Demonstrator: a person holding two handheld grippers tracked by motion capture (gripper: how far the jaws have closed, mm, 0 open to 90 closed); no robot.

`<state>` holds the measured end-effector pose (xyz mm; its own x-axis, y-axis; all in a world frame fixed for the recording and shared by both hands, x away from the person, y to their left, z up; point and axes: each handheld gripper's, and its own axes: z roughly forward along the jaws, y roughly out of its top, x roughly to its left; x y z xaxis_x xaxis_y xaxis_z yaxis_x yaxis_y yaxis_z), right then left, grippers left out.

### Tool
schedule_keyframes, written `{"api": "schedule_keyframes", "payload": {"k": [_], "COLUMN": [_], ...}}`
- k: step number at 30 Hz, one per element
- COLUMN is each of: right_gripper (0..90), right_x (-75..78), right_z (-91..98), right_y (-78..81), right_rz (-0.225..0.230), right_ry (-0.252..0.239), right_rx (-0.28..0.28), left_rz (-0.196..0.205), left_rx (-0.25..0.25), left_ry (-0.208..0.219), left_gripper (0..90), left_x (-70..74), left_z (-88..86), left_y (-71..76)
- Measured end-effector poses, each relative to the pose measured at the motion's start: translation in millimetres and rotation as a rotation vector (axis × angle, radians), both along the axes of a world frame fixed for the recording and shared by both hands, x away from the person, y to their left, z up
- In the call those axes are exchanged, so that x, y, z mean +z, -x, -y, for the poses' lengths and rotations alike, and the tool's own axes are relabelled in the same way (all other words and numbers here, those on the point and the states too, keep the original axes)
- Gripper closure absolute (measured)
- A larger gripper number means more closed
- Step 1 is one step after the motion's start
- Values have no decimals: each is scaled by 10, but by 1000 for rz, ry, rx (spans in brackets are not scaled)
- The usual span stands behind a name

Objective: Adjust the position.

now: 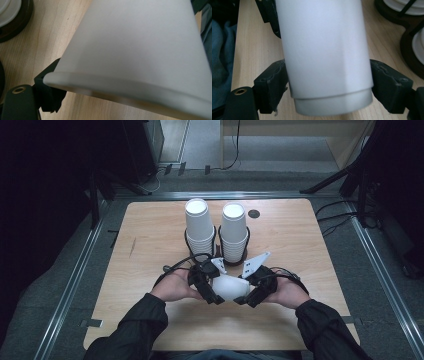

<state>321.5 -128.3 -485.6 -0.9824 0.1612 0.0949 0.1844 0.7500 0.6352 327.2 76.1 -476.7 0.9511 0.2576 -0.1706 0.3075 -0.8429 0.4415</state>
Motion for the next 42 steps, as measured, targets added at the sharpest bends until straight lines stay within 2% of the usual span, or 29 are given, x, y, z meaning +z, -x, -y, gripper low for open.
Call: {"api": "schedule_keyframes", "payload": {"k": [3, 6, 8, 12, 13, 14, 16, 18, 20, 24, 28, 30, 36, 42], "right_gripper": [211, 228, 240, 246, 247, 247, 247, 247, 247, 246, 246, 246, 245, 246], "right_x": [-4, 6, 23, 39, 42, 52, 61, 70, 86, 115, 152, 177, 240, 287], "right_z": [-28, -34, -42, -37, -33, -30, -24, -9, 9, 67, 132, 168, 278, 334], "right_y": [4, 24, 39, 42, 41, 44, 34, 28, 29, 21, -4, -18, -46, -58], "right_rz": [2, 35, 56, 40, 43, 26, 22, 23, 23, 18, 11, 7, -2, 1], "right_ry": [-1, 12, 19, 7, -1, -6, -11, -18, -26, -44, -86, -107, -165, -219], "right_rx": [13, 31, 52, 56, 54, 50, 42, 38, 29, 9, -17, -29, -72, -91], "left_rz": [2, -20, -9, 29, 32, 33, 13, 38, 38, 40, 45, 53, 46, 44], "left_rx": [7, 3, -13, -21, -38, -35, -31, -31, -9, 18, 31, 49, 98, 125], "left_ry": [-7, -19, -17, 15, 14, 28, 50, 85, 131, 173, 197, 230, 322, 374], "left_gripper": [106, 99, 94, 74, 67, 60, 0, 0, 0, 0, 0, 0, 0, 0], "left_x": [-2, -13, -14, 18, 27, 28, 44, 66, 99, 154, 159, 162, 183, 199], "left_z": [8, 1, -15, -39, -55, -64, -85, -120, -164, -247, -315, -353, -462, -491], "left_y": [6, -9, 3, 25, 18, 19, 13, 14, 9, 6, 17, 24, -2, 20]}}
